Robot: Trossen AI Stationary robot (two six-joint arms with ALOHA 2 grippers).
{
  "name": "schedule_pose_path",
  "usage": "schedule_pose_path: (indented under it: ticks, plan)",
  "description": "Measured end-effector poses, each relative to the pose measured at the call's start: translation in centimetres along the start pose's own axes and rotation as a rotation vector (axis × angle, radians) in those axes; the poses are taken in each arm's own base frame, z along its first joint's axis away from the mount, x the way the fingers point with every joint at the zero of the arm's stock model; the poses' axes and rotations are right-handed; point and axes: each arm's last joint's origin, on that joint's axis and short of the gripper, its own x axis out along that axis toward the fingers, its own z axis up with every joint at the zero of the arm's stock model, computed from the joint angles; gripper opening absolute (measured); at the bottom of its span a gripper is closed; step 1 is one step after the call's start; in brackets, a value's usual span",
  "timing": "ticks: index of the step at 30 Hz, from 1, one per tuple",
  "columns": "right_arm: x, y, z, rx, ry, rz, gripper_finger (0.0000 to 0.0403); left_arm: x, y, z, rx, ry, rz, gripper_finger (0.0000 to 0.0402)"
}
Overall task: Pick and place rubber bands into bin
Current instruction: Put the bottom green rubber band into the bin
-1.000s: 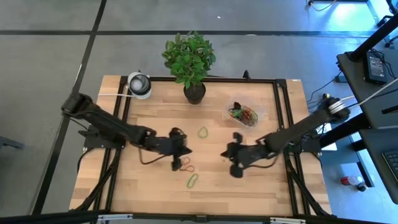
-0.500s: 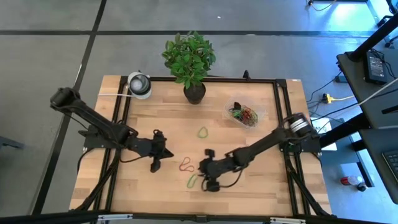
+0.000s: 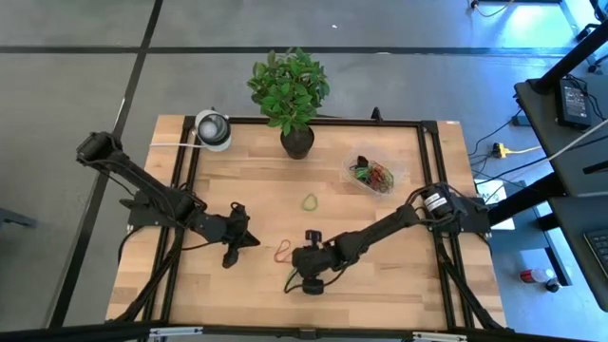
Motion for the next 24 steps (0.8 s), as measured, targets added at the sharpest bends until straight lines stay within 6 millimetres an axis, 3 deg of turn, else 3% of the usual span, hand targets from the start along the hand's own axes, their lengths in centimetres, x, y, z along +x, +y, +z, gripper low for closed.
schedule_pose_path:
  ticks: [4, 9, 12, 16, 24]
  plan:
    - [-0.2, 0.0, -0.5, 0.033, 0.055, 0.022, 0.0014, 0.0, 0.0, 0.0, 0.001, 0.001, 0.005, 0.0002]
    - [-1.8, 0.1, 0.0, 0.066, 0.083, 0.04, 0.0004, 0.0, 0.1, 0.0, -0.002, -0.001, 0.007, 0.0002]
    - [-4.1, -0.3, -0.1, 0.058, 0.151, 0.049, 0.0003, 0.0, 0.2, 0.1, -0.003, -0.015, 0.024, 0.0002]
    - [-8.4, -1.3, 0.3, 0.065, 0.118, 0.044, 0.0002, 0.1, 0.5, 0.3, 0.003, -0.047, 0.075, 0.0002]
    - [-16.1, -5.4, -4.0, 0.169, -0.004, 0.001, 0.0001, 0.4, 1.7, 1.3, -0.032, -0.089, 0.129, 0.0002]
